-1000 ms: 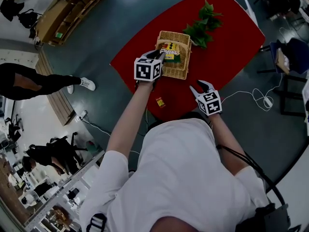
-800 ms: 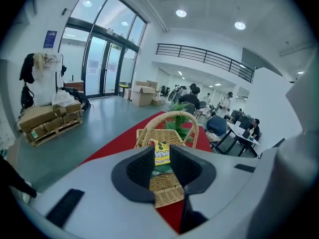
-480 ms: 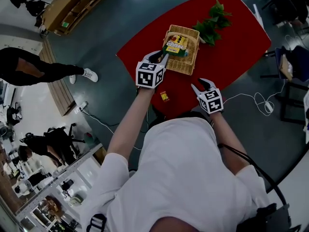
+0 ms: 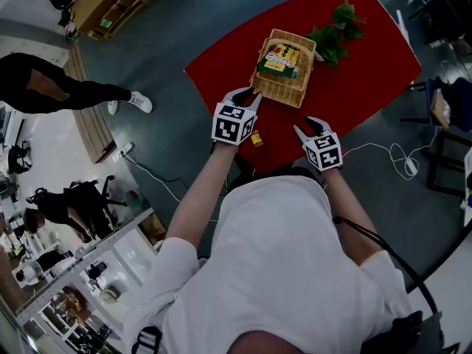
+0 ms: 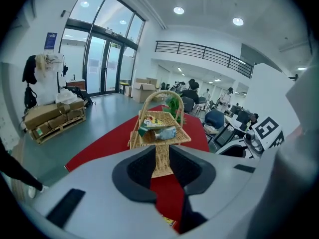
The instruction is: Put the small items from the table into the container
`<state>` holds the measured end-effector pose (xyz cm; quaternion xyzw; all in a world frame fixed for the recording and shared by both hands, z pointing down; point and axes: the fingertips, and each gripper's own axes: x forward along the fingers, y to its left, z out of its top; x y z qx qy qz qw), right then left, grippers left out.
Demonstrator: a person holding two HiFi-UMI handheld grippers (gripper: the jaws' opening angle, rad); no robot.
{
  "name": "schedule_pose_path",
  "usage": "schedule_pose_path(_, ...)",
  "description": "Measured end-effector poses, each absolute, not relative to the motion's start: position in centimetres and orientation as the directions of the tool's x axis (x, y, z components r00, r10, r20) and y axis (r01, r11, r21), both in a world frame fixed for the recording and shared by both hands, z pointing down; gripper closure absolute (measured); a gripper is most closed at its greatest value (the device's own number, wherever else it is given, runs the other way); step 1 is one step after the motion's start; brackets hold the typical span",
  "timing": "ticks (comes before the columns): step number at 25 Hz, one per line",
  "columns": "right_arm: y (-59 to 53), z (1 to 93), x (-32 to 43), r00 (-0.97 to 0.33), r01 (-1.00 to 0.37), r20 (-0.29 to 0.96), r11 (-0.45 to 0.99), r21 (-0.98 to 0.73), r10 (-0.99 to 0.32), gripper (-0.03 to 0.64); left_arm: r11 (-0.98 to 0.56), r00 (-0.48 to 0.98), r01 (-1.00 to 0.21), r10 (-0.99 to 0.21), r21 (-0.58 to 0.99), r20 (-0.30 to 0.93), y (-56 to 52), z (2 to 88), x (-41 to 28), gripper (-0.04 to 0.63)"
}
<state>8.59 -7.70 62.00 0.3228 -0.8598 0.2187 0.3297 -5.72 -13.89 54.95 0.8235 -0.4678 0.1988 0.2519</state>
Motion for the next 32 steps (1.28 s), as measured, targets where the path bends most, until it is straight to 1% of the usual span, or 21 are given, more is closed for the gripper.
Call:
schedule_pose_path(6, -6.9, 62.6, 8.2, -0.576, -0.693, 0.715, 0.701, -0.171, -0.396, 0.443, -0.410, 0.491, -0.869, -0.659, 0.276, 0.569, -12.0, 56.8, -6.0, 0.502)
schedule_pose_path(16, -5.7, 63.5, 7.9, -0.575, -0.685, 0.730, 0.706, -0.181, -0.370, 0.443, -0.346, 0.448, -0.894, -0.647, 0.286, 0.617, -10.0, 59.6, -7.2, 0.501)
schedule_pose_path(19, -5.4, 63.8, 8.0, -0.574, -0.682, 0.735, 0.708, -0.185, -0.361, 0.443, -0.326, 0.432, -0.901, -0.630, 0.286, 0.645, -9.0, 61.7, -7.4, 0.502)
schedule_pose_path(27, -4.4, 65.3, 8.5, -0.563, -0.672, 0.761, 0.714, -0.195, -0.321, 0.443, -0.290, 0.421, -0.906, -0.527, 0.309, 0.739, -5.0, 68.7, -7.3, 0.500)
schedule_pose_path(32, -3.4, 66.3, 9.0, -0.557, -0.670, 0.777, 0.712, -0.212, -0.294, 0.443, -0.245, 0.439, -0.898, -0.435, 0.366, 0.786, -1.9, 73.4, -6.3, 0.500)
